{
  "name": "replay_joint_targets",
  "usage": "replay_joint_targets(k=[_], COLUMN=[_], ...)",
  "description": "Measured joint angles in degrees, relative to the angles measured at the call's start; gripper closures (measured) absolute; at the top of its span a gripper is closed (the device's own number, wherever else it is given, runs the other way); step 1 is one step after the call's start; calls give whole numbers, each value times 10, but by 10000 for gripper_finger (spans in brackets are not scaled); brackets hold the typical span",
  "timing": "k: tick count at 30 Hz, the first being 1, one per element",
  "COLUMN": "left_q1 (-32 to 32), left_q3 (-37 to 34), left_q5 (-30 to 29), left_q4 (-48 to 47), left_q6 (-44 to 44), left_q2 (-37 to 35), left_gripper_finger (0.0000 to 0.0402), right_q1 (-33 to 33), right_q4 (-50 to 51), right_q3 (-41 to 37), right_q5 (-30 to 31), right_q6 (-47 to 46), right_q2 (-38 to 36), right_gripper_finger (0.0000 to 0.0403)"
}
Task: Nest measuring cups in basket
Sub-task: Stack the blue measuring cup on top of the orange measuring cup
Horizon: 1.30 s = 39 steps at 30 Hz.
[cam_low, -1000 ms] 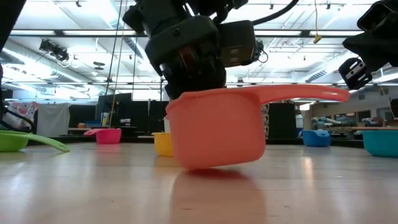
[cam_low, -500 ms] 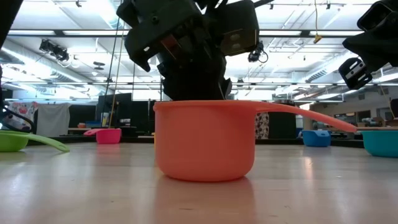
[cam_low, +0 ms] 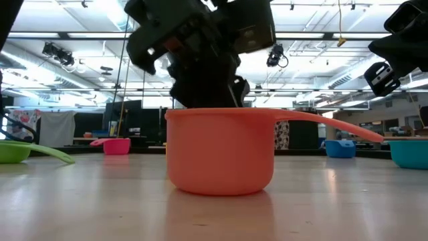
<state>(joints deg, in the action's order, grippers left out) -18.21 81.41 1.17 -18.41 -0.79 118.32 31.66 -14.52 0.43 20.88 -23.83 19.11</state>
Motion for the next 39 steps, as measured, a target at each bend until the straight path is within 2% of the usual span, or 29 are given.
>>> replay_joint_targets(k=[17, 24, 29, 39], left_q1=[3, 8, 11, 11], left_q3=[0, 0, 0, 0], left_q5=[1, -9, -15, -16], left_q4=[-63, -154, -225, -272], left_q6=[1, 0, -3, -25], left_q2=[-113, -152, -158, -158], left_gripper_finger=[271, 271, 271, 271], right_q1=[0, 0, 0, 0], right_q4=[-19, -30, -36, -43], right_q3=[0, 0, 0, 0], right_q5=[0, 0, 0, 0], right_q6=[0, 0, 0, 0], right_q2=[2, 6, 8, 12], right_gripper_finger=[393, 393, 393, 393])
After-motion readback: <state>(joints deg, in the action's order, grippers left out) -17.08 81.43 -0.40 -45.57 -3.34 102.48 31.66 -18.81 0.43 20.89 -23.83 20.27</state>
